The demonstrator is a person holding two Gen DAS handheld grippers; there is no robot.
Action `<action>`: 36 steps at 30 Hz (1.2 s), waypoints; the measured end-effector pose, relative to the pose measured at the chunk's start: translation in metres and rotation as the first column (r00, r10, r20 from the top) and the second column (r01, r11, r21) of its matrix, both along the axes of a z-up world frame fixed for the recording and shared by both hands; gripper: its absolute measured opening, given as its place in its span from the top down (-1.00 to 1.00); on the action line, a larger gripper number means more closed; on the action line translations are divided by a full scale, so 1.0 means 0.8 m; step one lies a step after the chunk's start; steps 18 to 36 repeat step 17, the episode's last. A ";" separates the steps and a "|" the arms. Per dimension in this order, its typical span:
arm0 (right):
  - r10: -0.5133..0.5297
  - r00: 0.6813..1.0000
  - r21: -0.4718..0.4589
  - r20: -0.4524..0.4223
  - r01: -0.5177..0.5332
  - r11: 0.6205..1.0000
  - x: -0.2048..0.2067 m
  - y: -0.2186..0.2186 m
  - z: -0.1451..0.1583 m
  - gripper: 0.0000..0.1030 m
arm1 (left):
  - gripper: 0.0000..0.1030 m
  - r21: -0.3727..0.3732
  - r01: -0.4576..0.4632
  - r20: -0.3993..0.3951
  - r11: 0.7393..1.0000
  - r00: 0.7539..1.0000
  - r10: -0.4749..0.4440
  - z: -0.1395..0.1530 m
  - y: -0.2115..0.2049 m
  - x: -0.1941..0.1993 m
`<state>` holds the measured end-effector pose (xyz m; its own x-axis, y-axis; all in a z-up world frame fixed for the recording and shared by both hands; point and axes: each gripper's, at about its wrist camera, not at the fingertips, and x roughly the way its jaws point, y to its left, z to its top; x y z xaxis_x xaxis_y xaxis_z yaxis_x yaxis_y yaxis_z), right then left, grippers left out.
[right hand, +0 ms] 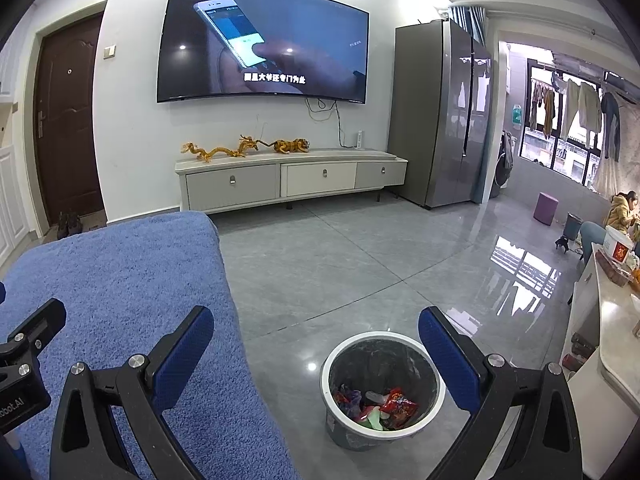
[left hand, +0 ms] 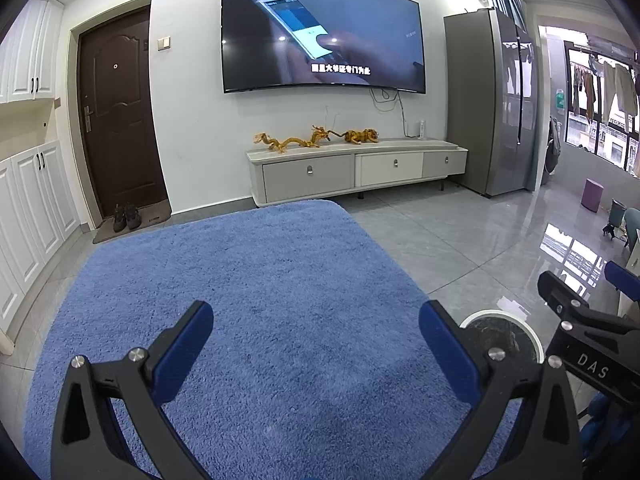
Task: Collect trash
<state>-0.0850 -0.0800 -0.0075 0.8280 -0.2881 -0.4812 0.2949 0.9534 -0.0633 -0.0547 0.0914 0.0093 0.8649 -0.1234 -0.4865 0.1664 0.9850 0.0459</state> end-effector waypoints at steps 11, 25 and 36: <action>-0.003 1.000 -0.003 -0.019 0.003 1.000 0.007 0.001 -0.006 -1.00 | -1.00 -0.006 0.010 -0.027 1.000 1.000 -0.010 -0.003 0.001 0.008; -0.003 1.000 -0.002 -0.026 0.002 1.000 0.009 0.000 -0.008 -1.00 | -1.00 -0.013 0.018 -0.040 1.000 0.999 -0.018 -0.006 0.002 0.012; -0.003 1.000 -0.002 -0.026 0.002 1.000 0.009 0.000 -0.008 -1.00 | -1.00 -0.013 0.018 -0.040 1.000 0.999 -0.018 -0.006 0.002 0.012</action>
